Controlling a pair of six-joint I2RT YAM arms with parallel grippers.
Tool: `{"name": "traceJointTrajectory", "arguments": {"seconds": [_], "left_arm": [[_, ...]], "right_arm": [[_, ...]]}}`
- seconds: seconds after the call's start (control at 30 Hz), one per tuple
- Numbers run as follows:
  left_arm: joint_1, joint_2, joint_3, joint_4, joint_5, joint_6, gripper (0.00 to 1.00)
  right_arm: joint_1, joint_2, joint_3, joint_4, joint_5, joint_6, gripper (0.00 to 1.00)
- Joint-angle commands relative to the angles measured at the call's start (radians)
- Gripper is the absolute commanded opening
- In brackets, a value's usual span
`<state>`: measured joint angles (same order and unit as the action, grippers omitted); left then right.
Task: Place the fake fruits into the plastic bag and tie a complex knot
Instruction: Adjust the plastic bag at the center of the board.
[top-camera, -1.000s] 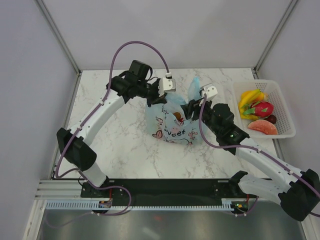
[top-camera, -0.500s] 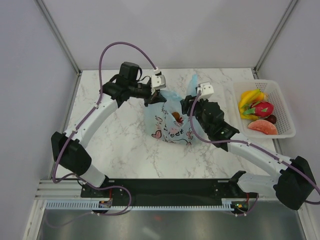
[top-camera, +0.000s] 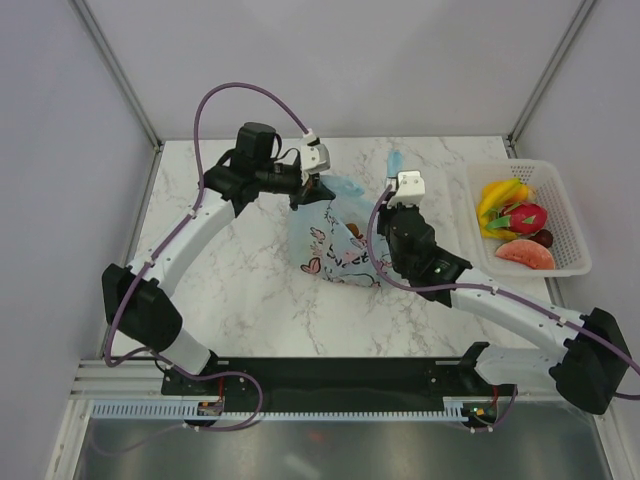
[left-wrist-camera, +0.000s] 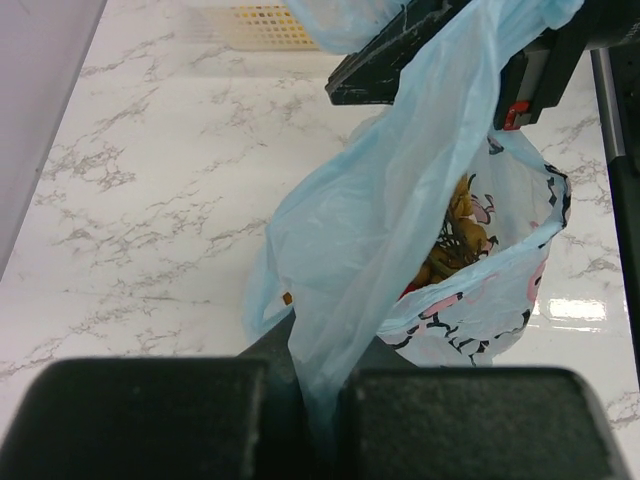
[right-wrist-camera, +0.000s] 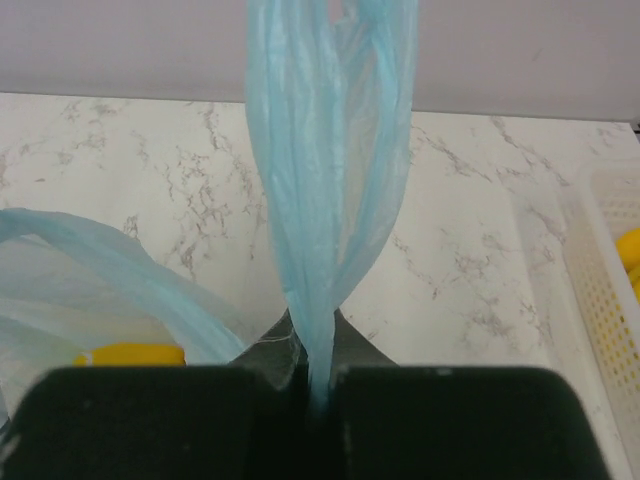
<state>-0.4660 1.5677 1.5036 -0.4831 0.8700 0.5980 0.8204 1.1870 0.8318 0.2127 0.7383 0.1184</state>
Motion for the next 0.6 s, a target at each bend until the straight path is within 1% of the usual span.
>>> {"name": "traceJointTrajectory", "arguments": {"seconds": [0.0, 0.13, 0.23, 0.27, 0.33, 0.37, 0.4, 0.43, 0.47, 0.5, 0.53, 0.57], "left_arm": [[0.007, -0.051, -0.002, 0.066, 0.027, -0.05, 0.02], [0.02, -0.067, -0.035, 0.133, 0.073, -0.092, 0.02], [0.027, -0.093, -0.083, 0.23, 0.142, -0.145, 0.02], [0.029, -0.101, -0.097, 0.3, 0.18, -0.164, 0.02], [0.035, -0.124, -0.149, 0.397, 0.239, -0.248, 0.02], [0.035, -0.132, -0.189, 0.481, 0.248, -0.323, 0.03], [0.036, -0.136, -0.206, 0.548, 0.254, -0.357, 0.03], [0.036, -0.143, -0.22, 0.579, 0.257, -0.387, 0.06], [0.036, -0.141, -0.238, 0.607, 0.253, -0.446, 0.07], [0.036, -0.138, -0.247, 0.662, 0.253, -0.473, 0.09], [0.036, -0.135, -0.253, 0.685, 0.247, -0.503, 0.13], [0.036, -0.126, -0.272, 0.686, 0.247, -0.503, 0.13]], "right_arm": [[0.011, -0.062, 0.039, -0.068, 0.134, -0.02, 0.0], [0.011, -0.098, 0.044, -0.13, 0.173, -0.023, 0.0], [0.011, -0.116, 0.062, -0.176, 0.174, -0.01, 0.0], [0.013, -0.121, 0.075, -0.196, 0.176, -0.003, 0.0], [0.011, -0.128, 0.092, -0.211, 0.176, 0.01, 0.0], [0.011, -0.127, 0.114, -0.257, 0.174, 0.024, 0.0], [0.011, -0.122, 0.128, -0.275, 0.174, 0.032, 0.0], [0.011, -0.116, 0.144, -0.295, 0.176, 0.041, 0.0], [0.011, -0.112, 0.17, -0.33, 0.18, 0.053, 0.0], [0.011, -0.106, 0.176, -0.34, 0.185, 0.069, 0.0], [0.011, -0.106, 0.181, -0.345, 0.19, 0.078, 0.0], [0.011, -0.104, 0.178, -0.346, 0.2, 0.085, 0.0]]}}
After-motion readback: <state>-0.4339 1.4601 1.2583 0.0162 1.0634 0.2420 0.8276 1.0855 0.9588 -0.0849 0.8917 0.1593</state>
